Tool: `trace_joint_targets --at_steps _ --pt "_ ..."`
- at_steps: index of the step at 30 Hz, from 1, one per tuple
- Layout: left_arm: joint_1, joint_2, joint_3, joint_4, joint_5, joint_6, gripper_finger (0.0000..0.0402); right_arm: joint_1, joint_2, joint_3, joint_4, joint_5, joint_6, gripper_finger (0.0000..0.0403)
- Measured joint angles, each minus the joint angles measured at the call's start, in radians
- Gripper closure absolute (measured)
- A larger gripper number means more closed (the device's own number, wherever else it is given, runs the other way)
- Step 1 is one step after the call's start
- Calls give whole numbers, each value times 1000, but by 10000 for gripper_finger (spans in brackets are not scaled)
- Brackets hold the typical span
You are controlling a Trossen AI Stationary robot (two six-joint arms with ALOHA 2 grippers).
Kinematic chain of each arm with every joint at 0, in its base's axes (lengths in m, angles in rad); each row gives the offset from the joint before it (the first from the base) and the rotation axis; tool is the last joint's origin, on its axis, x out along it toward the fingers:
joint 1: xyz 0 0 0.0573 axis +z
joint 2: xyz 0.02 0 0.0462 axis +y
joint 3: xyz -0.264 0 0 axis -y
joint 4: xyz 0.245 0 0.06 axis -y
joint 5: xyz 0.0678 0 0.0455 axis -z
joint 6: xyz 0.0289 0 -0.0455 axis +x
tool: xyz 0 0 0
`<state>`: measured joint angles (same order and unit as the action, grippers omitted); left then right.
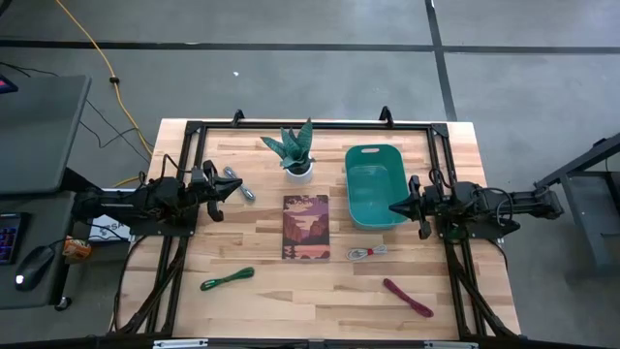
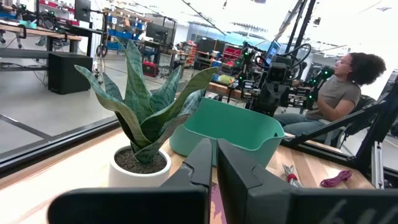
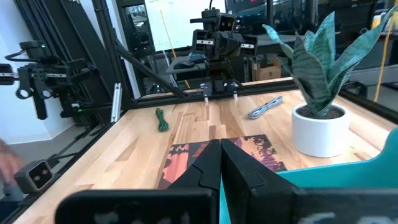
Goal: Pick and place USB-C Cables
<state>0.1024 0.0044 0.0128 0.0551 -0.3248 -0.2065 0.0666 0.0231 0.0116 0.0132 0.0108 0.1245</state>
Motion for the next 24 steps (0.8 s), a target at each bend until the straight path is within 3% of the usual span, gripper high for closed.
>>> trace_joint_targets --at_steps 7,17,20,24 --pt "0 0 0 0 0 0 398 0 0 -1 41 13 -23 402" --pt "0 0 0 0 0 0 398 0 2 -1 302 38 -55 397" --pt "0 0 0 0 0 0 398 0 3 -1 287 89 -47 366" --pt "0 0 0 0 0 0 398 0 3 -1 256 149 -3 290"
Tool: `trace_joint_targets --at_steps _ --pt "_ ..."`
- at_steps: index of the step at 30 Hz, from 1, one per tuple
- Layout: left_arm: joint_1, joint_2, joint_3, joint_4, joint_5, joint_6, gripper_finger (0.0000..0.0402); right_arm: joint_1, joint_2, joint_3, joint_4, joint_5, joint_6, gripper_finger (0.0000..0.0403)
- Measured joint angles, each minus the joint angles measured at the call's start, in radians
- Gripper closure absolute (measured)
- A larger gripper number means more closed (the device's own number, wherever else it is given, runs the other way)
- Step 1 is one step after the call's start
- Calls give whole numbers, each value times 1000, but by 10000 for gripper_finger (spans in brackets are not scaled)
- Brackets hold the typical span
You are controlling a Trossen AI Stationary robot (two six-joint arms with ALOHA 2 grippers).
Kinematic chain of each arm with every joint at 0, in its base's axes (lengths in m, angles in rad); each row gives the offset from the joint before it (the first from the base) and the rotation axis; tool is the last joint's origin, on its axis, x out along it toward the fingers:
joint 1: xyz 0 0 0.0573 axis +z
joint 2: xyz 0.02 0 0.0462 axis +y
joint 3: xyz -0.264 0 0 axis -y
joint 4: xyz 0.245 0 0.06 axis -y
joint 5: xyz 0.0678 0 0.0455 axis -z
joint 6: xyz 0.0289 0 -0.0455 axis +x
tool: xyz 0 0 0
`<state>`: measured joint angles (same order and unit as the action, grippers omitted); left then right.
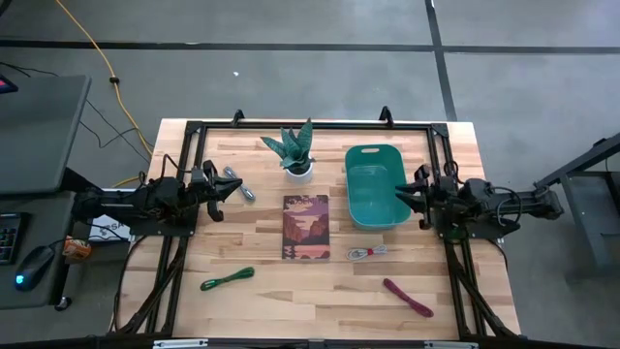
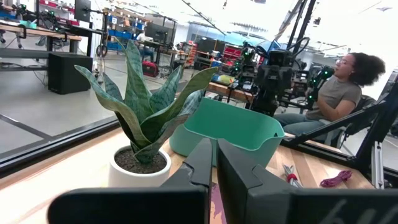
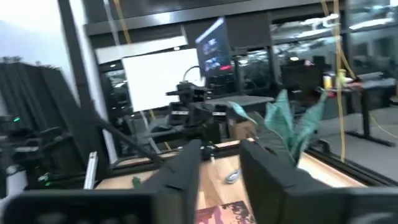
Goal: Pick and place USB-C Cables
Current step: Put the pink charger cable into the green bin
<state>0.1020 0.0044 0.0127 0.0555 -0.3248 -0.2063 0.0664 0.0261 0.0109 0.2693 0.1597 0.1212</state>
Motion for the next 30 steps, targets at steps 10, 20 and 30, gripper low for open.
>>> trace_joint_targets --at_steps 10,20,30 --pt "0 0 0 0 0 0 398 0 0 0 -29 54 36 144" --pt "0 0 0 0 0 0 398 0 0 0 -48 54 36 141" --pt "0 0 0 0 0 0 398 0 0 0 -49 55 36 141"
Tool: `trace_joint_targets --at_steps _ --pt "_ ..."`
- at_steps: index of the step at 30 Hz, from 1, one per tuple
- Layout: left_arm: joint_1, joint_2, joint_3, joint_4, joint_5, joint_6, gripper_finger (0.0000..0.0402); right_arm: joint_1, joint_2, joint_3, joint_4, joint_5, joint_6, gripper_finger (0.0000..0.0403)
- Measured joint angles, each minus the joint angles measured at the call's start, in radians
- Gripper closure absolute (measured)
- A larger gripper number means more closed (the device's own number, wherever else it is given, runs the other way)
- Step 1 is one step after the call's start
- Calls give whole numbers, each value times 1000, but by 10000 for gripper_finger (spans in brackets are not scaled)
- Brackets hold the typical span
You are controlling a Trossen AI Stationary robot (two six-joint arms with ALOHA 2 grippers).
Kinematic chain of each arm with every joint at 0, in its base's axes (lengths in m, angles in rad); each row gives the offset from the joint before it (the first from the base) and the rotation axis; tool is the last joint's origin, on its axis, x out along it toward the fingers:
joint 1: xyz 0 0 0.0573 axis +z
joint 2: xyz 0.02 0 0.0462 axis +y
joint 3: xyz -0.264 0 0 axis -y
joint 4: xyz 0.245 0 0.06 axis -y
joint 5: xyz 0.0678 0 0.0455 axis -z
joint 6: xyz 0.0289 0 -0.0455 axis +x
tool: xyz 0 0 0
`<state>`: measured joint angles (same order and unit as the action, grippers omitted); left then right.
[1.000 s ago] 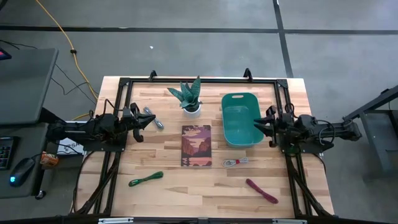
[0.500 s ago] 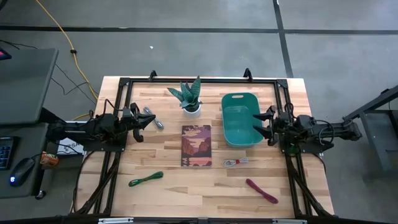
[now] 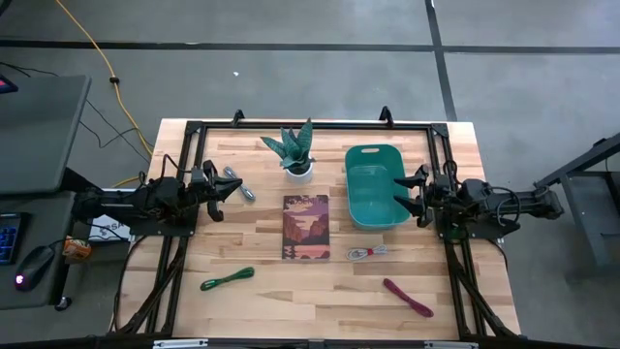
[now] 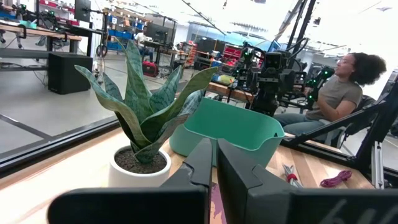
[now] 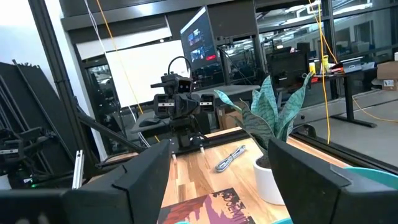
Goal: Pick and place USB-C Cables
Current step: Put the pink charger cable into the green bin
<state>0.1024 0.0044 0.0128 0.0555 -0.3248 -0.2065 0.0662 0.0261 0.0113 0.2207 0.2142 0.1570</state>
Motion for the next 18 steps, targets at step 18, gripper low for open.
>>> trace_joint_targets --at_steps 18 --pt "0 0 0 0 0 0 398 0 245 321 -87 39 126 142"
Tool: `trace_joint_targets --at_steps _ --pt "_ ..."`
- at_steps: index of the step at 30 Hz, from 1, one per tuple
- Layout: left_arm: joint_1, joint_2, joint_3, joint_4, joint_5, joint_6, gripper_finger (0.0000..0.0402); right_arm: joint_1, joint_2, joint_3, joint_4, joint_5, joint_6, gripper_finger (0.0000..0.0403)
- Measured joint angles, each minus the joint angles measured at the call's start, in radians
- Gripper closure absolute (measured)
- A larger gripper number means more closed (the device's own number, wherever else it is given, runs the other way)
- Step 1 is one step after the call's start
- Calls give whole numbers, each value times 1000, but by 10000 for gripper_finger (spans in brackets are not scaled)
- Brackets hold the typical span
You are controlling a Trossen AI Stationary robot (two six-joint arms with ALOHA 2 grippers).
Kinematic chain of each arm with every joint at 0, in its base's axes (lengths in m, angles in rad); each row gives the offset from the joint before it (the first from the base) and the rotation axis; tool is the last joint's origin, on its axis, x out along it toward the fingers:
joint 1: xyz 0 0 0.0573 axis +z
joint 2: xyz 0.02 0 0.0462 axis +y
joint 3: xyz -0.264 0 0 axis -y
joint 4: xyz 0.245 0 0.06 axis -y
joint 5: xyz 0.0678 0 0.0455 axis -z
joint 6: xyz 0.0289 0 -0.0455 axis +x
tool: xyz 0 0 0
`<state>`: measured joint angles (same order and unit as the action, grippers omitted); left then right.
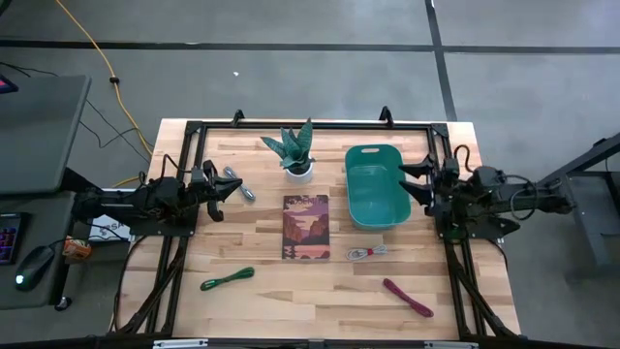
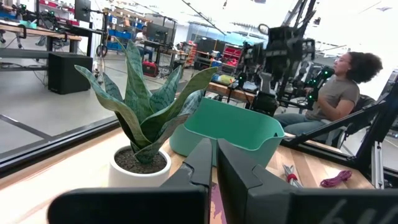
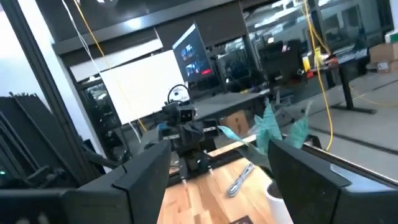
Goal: Pick and place USB-C Cables
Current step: Put the pink charger cable into the green bin
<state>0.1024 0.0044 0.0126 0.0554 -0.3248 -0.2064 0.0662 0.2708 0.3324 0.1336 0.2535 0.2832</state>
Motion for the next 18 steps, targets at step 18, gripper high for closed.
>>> trace_joint_targets --at_steps 18 --pt "0 0 0 0 0 0 398 287 691 637 -840 -211 491 142"
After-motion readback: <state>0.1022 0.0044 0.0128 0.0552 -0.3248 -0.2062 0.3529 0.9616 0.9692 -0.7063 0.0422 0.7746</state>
